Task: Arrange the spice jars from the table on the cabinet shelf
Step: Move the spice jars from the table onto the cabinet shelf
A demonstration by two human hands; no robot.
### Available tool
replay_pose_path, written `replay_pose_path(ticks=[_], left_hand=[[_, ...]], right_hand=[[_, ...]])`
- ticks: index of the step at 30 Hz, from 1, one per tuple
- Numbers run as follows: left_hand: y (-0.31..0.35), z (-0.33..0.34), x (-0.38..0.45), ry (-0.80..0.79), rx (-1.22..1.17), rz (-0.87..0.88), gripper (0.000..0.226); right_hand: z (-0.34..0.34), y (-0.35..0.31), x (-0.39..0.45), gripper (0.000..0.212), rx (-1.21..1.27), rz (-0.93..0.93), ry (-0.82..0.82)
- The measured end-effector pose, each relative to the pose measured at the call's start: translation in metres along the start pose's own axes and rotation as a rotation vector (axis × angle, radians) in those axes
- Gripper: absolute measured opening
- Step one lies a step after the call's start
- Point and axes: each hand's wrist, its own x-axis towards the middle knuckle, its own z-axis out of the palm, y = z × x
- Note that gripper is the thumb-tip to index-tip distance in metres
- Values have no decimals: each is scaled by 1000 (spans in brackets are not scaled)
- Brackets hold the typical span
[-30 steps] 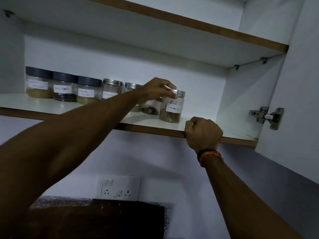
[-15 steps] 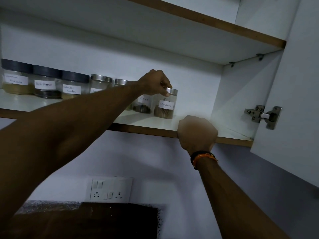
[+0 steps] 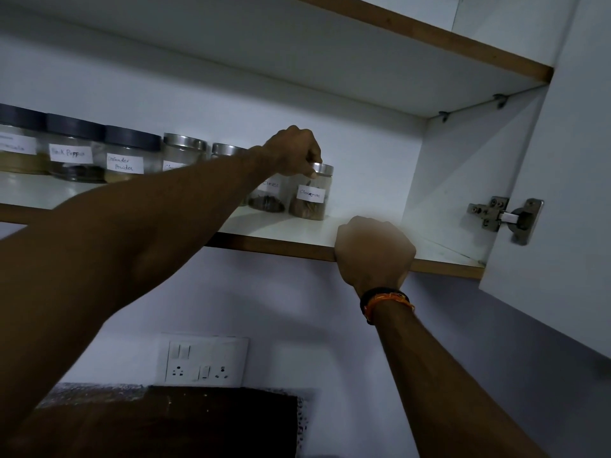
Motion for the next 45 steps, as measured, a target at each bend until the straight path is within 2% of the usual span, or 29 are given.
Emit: replay_pose_path(ticks=[20, 22, 25, 28, 40, 45], left_hand=[[-4, 5, 7, -64, 20, -36, 31], [-5, 3, 7, -114, 32, -36, 40], [-8, -2, 5, -185, 53, -80, 71], [-7, -9, -3, -216, 60, -61, 81], [38, -36, -95, -354, -60, -24, 65], [65, -41, -136, -315, -110, -17, 65]], right_hand=[[4, 2, 0, 40, 16, -15, 37], [5, 2, 0, 41, 11, -12, 51], [4, 0, -1, 44, 26, -14, 86], [3, 0, -1, 46, 10, -12, 71], [-14, -5, -9, 41, -119, -46, -108], [-25, -10, -24, 40, -272, -83, -202]])
